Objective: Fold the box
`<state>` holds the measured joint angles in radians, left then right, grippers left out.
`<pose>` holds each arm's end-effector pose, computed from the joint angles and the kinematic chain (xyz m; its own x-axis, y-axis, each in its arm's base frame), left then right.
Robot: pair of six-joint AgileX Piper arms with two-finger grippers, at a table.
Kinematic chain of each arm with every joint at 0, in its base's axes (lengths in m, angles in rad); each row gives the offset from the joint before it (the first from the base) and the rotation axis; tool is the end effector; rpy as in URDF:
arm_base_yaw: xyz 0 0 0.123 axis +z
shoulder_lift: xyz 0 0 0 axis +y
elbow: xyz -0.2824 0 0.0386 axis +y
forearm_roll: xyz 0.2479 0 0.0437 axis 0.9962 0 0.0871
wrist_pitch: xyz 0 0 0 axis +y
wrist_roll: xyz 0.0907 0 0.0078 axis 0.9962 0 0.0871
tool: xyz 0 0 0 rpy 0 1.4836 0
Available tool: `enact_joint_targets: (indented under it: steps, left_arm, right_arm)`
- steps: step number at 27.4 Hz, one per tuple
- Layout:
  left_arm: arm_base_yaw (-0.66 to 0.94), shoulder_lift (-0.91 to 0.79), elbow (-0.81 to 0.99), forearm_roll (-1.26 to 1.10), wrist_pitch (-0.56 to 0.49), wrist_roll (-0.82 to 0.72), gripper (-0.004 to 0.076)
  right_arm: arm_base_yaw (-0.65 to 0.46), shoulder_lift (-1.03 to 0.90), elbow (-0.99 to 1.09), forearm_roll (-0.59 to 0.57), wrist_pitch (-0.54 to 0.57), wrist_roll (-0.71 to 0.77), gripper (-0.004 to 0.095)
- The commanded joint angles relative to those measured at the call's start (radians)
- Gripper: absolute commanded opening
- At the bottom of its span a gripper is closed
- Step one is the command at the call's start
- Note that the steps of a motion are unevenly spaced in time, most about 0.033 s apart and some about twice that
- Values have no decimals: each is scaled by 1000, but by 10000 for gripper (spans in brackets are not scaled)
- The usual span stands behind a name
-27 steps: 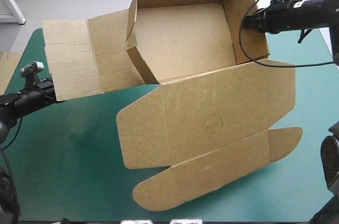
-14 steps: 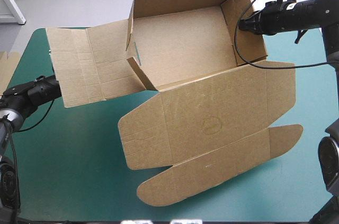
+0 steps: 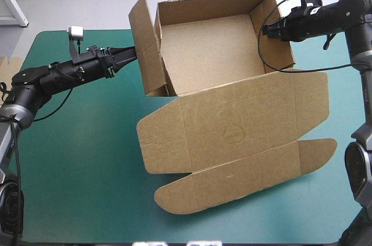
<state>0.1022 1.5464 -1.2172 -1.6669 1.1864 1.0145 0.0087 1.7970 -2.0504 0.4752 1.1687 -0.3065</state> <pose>0.3223 -0.0514 0.3672 -0.6413 -0.3458 -0.6849 0.6006 0.3293 -0.7286 0.3880 0.0417 0.4356 -0.6691 -0.1034 -0.7359 -0.3802 0.8985 0.2194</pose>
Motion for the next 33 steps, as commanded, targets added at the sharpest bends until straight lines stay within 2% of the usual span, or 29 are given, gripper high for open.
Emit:
enact_joint_targets:
  steps: [1,10,17,33]
  left_arm:
    - [-17,-36,-72,-128,115,-49,366]
    - [-115,-36,-194,-102,37,-101,366]
    - [-155,-36,-288,60,-35,-186,366]
    - [-181,-36,-403,83,-42,-253,366]
  right_arm:
    - [3,-50,-33,38,-58,16,-15]
    - [3,-50,-33,38,-66,18,-15]
    - [3,-50,-33,38,-66,26,-15]
    - [3,-50,-33,40,-66,40,-15]
